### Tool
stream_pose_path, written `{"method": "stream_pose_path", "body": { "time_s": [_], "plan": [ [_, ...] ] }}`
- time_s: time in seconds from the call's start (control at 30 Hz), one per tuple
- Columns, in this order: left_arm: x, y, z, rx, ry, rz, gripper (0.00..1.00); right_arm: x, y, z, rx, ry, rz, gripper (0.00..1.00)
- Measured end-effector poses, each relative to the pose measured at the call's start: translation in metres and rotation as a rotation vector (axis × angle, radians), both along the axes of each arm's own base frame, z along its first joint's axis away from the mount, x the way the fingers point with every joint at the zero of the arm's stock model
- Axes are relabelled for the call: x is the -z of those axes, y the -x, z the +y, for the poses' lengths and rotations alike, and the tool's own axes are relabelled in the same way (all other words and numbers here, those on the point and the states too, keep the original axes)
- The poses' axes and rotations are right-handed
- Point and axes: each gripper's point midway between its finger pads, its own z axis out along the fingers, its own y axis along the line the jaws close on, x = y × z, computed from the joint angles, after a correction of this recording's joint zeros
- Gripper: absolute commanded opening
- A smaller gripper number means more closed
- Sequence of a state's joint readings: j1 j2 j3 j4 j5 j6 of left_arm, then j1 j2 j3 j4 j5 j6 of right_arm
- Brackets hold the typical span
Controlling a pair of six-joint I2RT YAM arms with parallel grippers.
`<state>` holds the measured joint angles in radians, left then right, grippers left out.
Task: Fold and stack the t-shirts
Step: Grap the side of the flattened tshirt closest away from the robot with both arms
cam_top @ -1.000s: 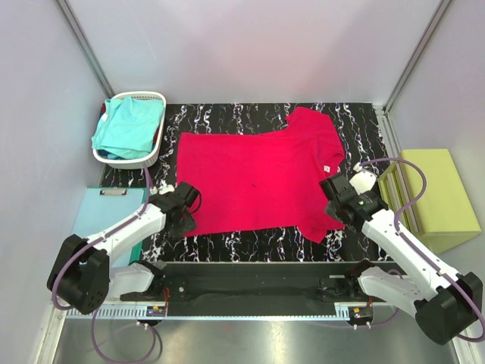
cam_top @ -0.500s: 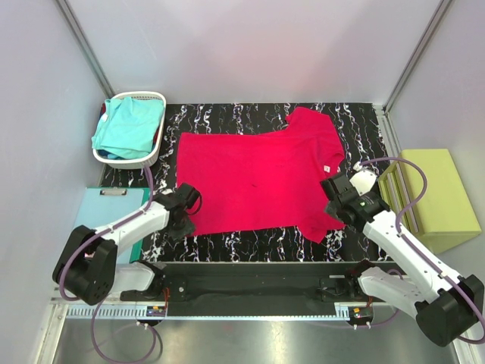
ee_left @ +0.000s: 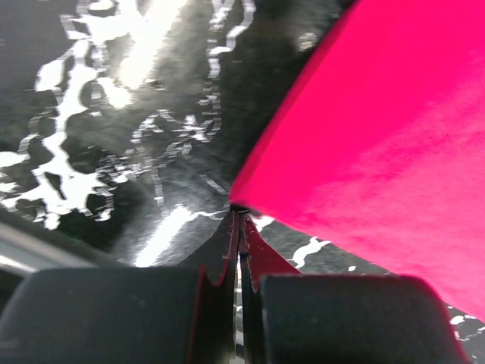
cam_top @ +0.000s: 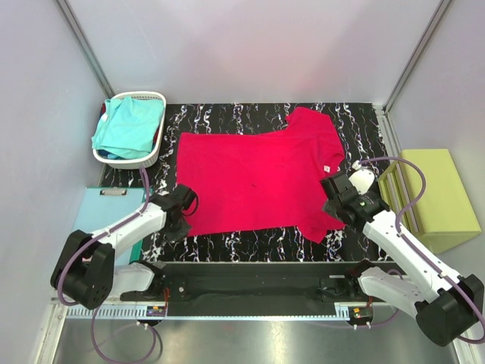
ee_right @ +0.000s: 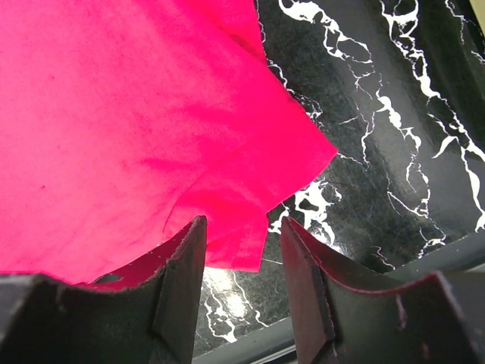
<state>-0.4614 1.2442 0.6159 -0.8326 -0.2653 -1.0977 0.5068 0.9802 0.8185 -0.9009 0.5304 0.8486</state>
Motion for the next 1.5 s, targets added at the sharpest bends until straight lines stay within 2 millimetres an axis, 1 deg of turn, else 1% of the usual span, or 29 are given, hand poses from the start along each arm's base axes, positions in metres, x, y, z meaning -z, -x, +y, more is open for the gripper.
{"method": "stream_pose_path", "body": {
  "time_s": [0.03, 0.13, 0.23, 0.27, 0.37, 0.5, 0.67, 0.77, 0.8, 0.9, 1.1, 1.23, 1.27, 1.33, 1.37, 1.4, 1.5],
  "plan": [
    [-0.001, 0.002, 0.003, -0.004, -0.006, 0.003, 0.3, 0.001, 0.0, 0.0, -0.001, -0.001, 0.001, 0.51],
    [-0.006, 0.005, 0.008, 0.006, -0.022, 0.005, 0.45, 0.002, -0.002, 0.002, -0.002, -0.003, 0.002, 0.51],
    [-0.014, 0.003, 0.011, 0.016, -0.033, -0.016, 0.54, 0.005, -0.003, 0.005, -0.008, -0.012, 0.008, 0.51],
    [-0.016, 0.001, 0.012, 0.018, -0.033, -0.026, 0.59, 0.005, -0.003, 0.005, -0.009, -0.013, 0.01, 0.51],
    [-0.02, -0.001, 0.013, 0.028, -0.039, -0.041, 0.64, 0.006, -0.003, 0.006, -0.01, -0.014, 0.011, 0.51],
    [-0.02, -0.002, 0.013, 0.038, -0.044, -0.04, 0.65, 0.006, -0.005, 0.007, -0.011, -0.019, 0.003, 0.52],
    [-0.018, -0.01, 0.01, 0.059, -0.037, -0.057, 0.61, 0.006, -0.005, 0.007, -0.013, -0.022, 0.004, 0.52],
    [-0.017, -0.016, 0.006, 0.076, -0.026, -0.077, 0.56, 0.006, -0.005, 0.007, -0.013, -0.022, 0.004, 0.51],
    [-0.017, -0.017, 0.005, 0.079, -0.024, -0.08, 0.51, 0.006, -0.005, 0.007, -0.013, -0.022, 0.004, 0.52],
    [-0.014, -0.022, 0.002, 0.093, -0.016, -0.088, 0.48, 0.006, -0.005, 0.007, -0.013, -0.022, 0.004, 0.51],
    [-0.005, -0.023, 0.001, 0.102, -0.014, -0.069, 0.41, 0.006, -0.005, 0.007, -0.015, -0.02, 0.005, 0.52],
    [-0.001, -0.023, 0.001, 0.101, -0.007, -0.06, 0.28, 0.006, -0.005, 0.007, -0.017, -0.018, 0.006, 0.52],
    [0.0, -0.022, 0.001, 0.1, -0.005, -0.06, 0.2, 0.006, -0.005, 0.007, -0.018, -0.018, 0.006, 0.51],
    [0.001, -0.022, 0.001, 0.099, -0.001, -0.058, 0.12, 0.006, -0.005, 0.007, -0.018, -0.017, 0.006, 0.51],
    [0.001, -0.022, 0.001, 0.1, 0.0, -0.058, 0.03, 0.006, -0.005, 0.007, -0.018, -0.017, 0.007, 0.51],
    [0.001, -0.022, 0.0, 0.1, 0.002, -0.06, 0.0, 0.006, -0.005, 0.007, -0.018, -0.016, 0.008, 0.51],
    [0.001, -0.023, 0.0, 0.101, 0.006, -0.064, 0.0, 0.008, -0.005, 0.007, -0.019, -0.012, 0.014, 0.51]
  ]
}}
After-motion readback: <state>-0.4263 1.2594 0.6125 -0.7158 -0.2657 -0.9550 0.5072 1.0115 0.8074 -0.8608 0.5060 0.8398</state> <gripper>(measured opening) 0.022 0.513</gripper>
